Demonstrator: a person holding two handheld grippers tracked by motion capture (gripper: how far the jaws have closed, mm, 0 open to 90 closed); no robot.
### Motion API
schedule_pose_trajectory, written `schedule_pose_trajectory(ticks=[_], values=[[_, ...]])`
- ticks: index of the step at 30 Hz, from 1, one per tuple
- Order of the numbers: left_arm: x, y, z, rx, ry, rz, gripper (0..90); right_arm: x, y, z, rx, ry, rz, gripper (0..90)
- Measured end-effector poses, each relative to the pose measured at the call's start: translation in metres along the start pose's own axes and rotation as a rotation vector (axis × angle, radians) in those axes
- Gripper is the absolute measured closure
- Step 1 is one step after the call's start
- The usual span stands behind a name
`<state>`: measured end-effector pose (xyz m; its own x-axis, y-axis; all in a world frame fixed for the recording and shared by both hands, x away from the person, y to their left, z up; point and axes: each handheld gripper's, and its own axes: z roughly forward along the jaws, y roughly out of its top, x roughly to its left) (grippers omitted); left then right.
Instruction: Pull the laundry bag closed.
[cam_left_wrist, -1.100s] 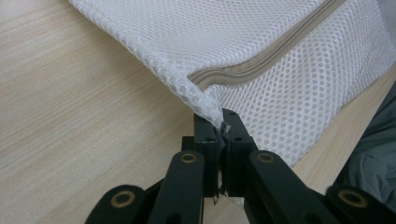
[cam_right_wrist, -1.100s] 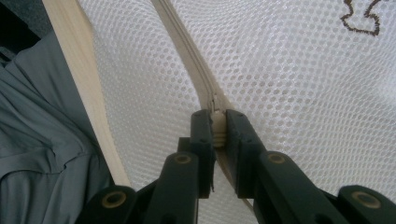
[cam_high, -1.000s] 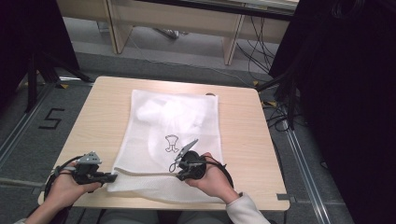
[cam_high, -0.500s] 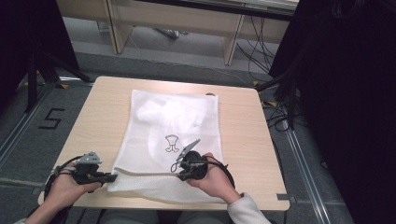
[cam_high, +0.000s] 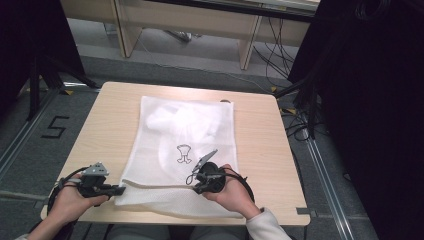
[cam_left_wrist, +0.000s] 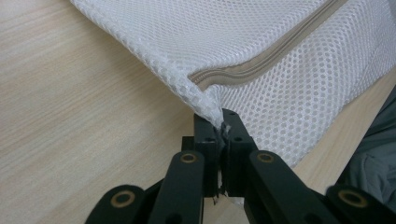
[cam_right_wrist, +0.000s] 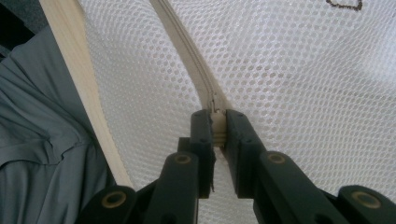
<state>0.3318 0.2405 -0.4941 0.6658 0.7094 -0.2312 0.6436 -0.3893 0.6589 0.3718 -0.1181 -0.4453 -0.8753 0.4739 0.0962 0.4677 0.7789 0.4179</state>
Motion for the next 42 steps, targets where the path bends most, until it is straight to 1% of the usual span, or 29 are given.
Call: schedule_pose_trajectory(ticks=[3,4,5,6,7,9,12,13,14,17,18,19,22,23,24,26,32,33,40,41,42], values=[[0.0,0.0,0.0,0.0,0.0,0.001,86.2,-0.001,-0.001,-0.001,-0.001,0.003,0.0,82.4],[0.0,-0.001,0.001,-0.015,0.007,-0.002,86.2,-0.001,-0.001,-0.001,-0.001,0.003,0.0,82.5],[-0.001,-0.001,0.001,-0.018,0.007,-0.001,86.2,-0.001,-0.002,-0.001,-0.001,0.0,0.004,82.4],[-0.001,-0.001,0.001,-0.018,0.007,-0.001,86.2,-0.001,-0.002,-0.001,-0.001,0.0,0.004,82.4],[0.0,0.0,0.0,0.003,0.001,0.003,86.2,-0.001,-0.002,-0.001,-0.001,-0.003,0.005,82.4],[0.0,0.0,0.0,0.001,0.001,0.001,86.2,-0.001,-0.003,-0.001,0.007,0.001,0.011,82.4],[0.0,0.0,0.0,0.002,0.002,0.002,86.2,-0.002,-0.004,-0.001,0.003,0.002,0.007,82.4],[0.0,0.0,0.0,0.002,0.002,0.002,86.2,-0.002,-0.005,-0.002,0.005,0.0,0.017,82.4],[0.0,0.0,0.0,0.001,0.002,0.001,86.2,-0.003,-0.006,-0.002,0.006,-0.001,0.008,82.4],[0.0,0.0,0.0,0.003,0.005,0.003,86.2,-0.004,-0.008,-0.002,0.004,-0.001,0.013,82.4],[-0.001,-0.001,0.001,-0.017,0.009,0.0,86.2,-0.004,-0.008,-0.003,0.003,-0.006,0.011,82.4],[0.0,0.0,0.0,0.001,0.002,-0.001,86.2,-0.004,-0.008,-0.003,0.003,-0.008,0.01,82.4],[0.0,0.0,0.0,0.002,0.003,0.0,86.2,-0.005,-0.009,-0.003,0.002,-0.004,0.013,82.4],[0.0,-0.001,0.001,-0.018,0.008,-0.002,86.2,-0.005,-0.009,-0.003,0.004,-0.003,0.013,82.4],[0.0,-0.001,0.001,-0.018,0.008,-0.002,86.2,-0.005,-0.01,-0.004,0.003,0.0,0.016,82.4],[0.0,0.0,0.0,0.003,0.003,0.002,86.2,-0.005,-0.01,-0.003,0.004,-0.005,0.016,82.4],[0.0,0.0,0.0,0.001,0.003,0.001,86.2,-0.006,-0.012,-0.005,0.004,-0.012,0.02,82.4],[0.0,0.0,0.0,0.001,0.002,0.0,86.2,-0.006,-0.012,-0.005,0.003,-0.004,0.02,82.4],[0.0,0.0,0.0,0.001,0.002,0.002,86.2,-0.007,-0.015,-0.006,0.001,-0.008,0.028,82.4],[0.0,0.0,0.0,-0.001,0.006,0.001,86.2,-0.007,-0.015,-0.006,0.001,-0.012,0.028,82.4],[0.0,-0.001,0.001,-0.012,0.002,0.0,86.2,-0.007,-0.015,-0.007,0.002,-0.012,0.031,82.4]])
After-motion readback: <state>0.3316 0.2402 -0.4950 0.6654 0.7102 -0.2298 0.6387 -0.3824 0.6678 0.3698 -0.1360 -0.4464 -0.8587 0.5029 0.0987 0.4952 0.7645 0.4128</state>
